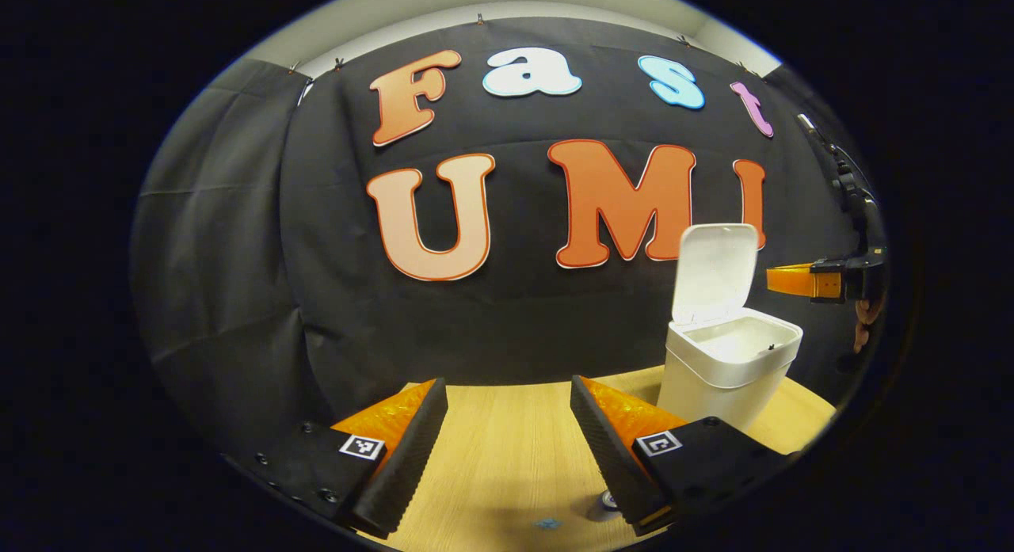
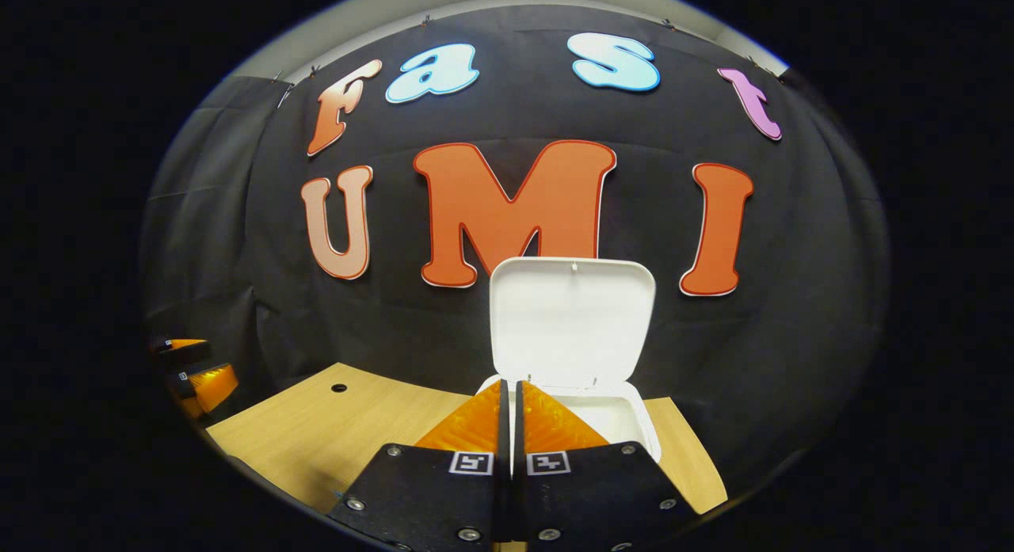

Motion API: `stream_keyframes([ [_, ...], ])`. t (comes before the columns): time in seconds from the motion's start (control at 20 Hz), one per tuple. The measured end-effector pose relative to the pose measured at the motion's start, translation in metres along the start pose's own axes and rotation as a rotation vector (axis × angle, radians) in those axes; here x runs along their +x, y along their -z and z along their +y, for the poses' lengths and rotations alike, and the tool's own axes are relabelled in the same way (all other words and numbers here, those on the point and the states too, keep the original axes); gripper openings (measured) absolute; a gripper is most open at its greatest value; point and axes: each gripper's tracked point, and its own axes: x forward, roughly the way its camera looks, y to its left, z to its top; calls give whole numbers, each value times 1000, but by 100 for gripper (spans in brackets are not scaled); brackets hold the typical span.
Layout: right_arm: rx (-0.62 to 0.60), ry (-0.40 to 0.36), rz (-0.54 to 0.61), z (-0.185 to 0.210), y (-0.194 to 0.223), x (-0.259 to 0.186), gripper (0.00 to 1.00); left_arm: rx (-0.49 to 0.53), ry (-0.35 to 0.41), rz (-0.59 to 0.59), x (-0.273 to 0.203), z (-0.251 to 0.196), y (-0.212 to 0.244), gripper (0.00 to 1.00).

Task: Press the lid of the desktop garbage bin to open it, pick up the crumpled paper on the desktop and throw it into the bin, then pick up the pop can on the desktop and drop it into the bin, and finally close the garbage bin lid.

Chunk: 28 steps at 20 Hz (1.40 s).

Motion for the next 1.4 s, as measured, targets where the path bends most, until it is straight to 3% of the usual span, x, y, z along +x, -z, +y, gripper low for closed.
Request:
stream_keyframes([
  [0.25,-9,-14,75,24,32,-15,6,-34,77,83,12,-8,27,99],
  [0.35,-10,-37,98,36,43,-23,20,-35,106,122,12,-13,41,97],
  [0.4,-11,-45,107,42,48,-26,33,-37,121,142,15,-19,48,100],
  [0.55,-15,-67,137,56,63,-33,56,-46,172,209,9,-34,82,97],
  [0.7,-20,-77,161,62,72,-39,72,-47,210,278,8,-45,106,100],
  [1.0,-37,-89,195,71,88,-50,81,-45,253,390,3,-53,147,100],
  [1.4,-16,-84,256,82,117,-66,83,-43,301,547,-6,-60,210,100],
])
